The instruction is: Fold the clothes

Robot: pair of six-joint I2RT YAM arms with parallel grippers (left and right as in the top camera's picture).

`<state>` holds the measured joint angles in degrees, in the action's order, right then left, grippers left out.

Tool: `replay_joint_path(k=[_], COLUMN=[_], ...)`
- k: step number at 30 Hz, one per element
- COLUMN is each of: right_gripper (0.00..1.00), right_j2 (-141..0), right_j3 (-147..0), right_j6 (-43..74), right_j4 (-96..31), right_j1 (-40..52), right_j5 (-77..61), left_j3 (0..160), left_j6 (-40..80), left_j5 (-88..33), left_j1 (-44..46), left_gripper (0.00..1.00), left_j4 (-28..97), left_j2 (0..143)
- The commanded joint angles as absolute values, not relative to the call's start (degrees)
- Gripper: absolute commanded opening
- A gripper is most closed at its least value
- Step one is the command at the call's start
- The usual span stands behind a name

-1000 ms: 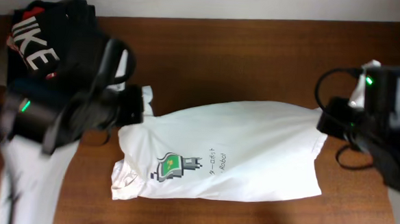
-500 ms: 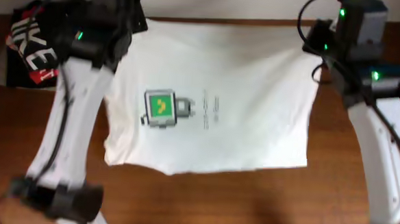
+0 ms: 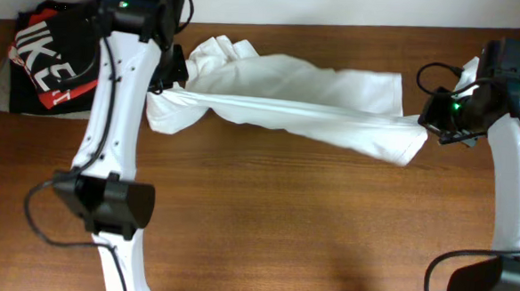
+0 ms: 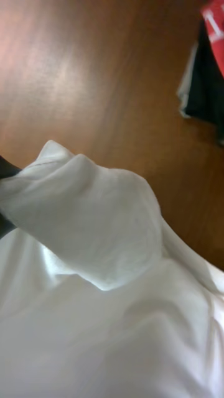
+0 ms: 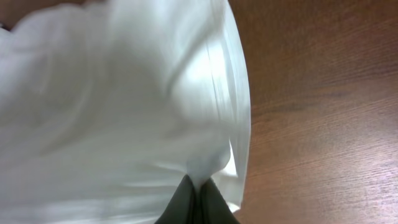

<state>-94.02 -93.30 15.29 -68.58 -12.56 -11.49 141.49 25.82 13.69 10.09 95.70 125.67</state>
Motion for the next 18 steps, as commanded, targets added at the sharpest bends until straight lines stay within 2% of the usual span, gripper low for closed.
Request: replay_joint_path(k=[1,3,7,11,13,16,18], right_gripper=[0.04,0.04,0.04,0.04,0.04,0.04,0.04], right_j2=[-89.2,-88.9,-88.1,-85.5,-80.6,-70.4,-65.1], right_j3=[-93.2,-93.1,-87.5,-76.5,-76.0,-75.7,-68.4], right_j6=[15.7,15.7,16.8,20.5,24.6,24.5,24.4], right_j4=[-72.0,-75.6,-75.3,-70.5,-73.6,-80.3,-82.5], right_j1=[-13.9,-14.0,-14.0,-14.0,-14.0,-13.8,-13.8], right_j5=[-8.0,-7.9,-7.7,-6.4,-0.7,0.0,0.0], left_j3=[141.8,136.4,104.0,72.3,67.0,66.3,66.3], left_j6=[27.3,25.6,29.4,33.3,33.7,34.5,34.5], left_j5=[11.4,9.5,8.8,7.2,4.8,4.9,4.7], left_j1=[10.4,12.4,16.4,16.8,16.8,16.8,16.7], left_gripper=[0.01,0.01,0.01,0.01,0.01,0.01,0.01], left_j4=[96.7,96.7,95.9,87.1,87.3,89.7,90.6], left_j2=[111.4,106.1,92.6,83.3,81.8,78.1,75.6])
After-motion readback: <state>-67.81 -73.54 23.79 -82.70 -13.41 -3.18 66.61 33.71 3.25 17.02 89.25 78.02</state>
